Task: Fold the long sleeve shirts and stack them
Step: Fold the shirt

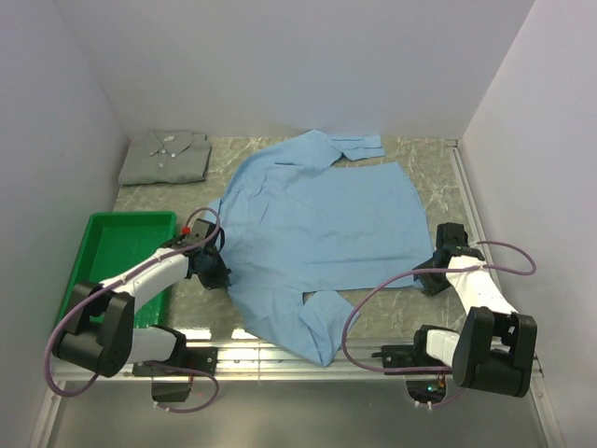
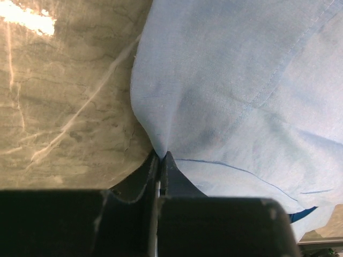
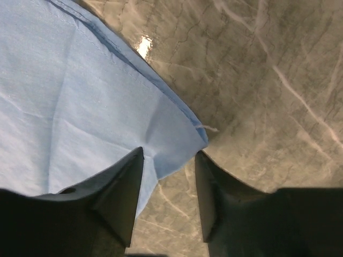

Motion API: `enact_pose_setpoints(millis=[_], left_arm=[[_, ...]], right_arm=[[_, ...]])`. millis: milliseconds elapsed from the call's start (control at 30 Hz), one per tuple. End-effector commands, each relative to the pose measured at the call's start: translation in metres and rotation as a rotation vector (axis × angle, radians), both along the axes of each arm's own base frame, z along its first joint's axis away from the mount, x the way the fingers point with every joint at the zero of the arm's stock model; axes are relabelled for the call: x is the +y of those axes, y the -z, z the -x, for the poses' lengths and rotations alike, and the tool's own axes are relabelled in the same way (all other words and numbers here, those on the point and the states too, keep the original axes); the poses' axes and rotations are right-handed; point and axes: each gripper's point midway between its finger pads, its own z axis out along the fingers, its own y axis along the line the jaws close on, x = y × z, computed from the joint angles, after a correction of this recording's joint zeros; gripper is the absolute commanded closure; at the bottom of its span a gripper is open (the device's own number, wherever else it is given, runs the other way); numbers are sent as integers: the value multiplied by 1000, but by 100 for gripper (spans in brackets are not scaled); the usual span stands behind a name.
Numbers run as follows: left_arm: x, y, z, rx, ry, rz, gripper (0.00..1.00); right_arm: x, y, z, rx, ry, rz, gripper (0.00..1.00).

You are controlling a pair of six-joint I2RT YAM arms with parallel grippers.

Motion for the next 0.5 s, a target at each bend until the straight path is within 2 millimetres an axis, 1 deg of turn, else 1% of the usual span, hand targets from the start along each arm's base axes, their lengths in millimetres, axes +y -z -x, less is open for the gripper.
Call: enact_pose_setpoints(millis=[0,67,100,167,200,233,300,367,467], left_arm=[[3,-10,0,-18,10,-14,98],[3,-15,-3,-32,13,-14,98],[3,-17,-3,-36,11,-16,97],[5,-19,-3,-39,11,-20,97],[5,-20,-3,-40,11,-20,97],[5,-21,-2,-39,10,-20,97],[5,-23,-1,-38,11,-21,98],[6,-28,0,-36,18,-24,97],[14,-35,1,-47,13,-67,97]], right_arm=[[-5,0,-3,-15,15,21,63],[-5,0,-3,-15,7,23,72],[-5,0,-2,-8,1,23,80],[-5,-2,-2,-9,-4,26,87],[-5,-2,-1,-6,-8,24,95],[-5,-4,-2,-11,-10,28,98],[-5,-6,2,5,-23,30,100],[-8,-14,1,-2,-34,50,100],[-12,-27,3,-11,-52,76,100]])
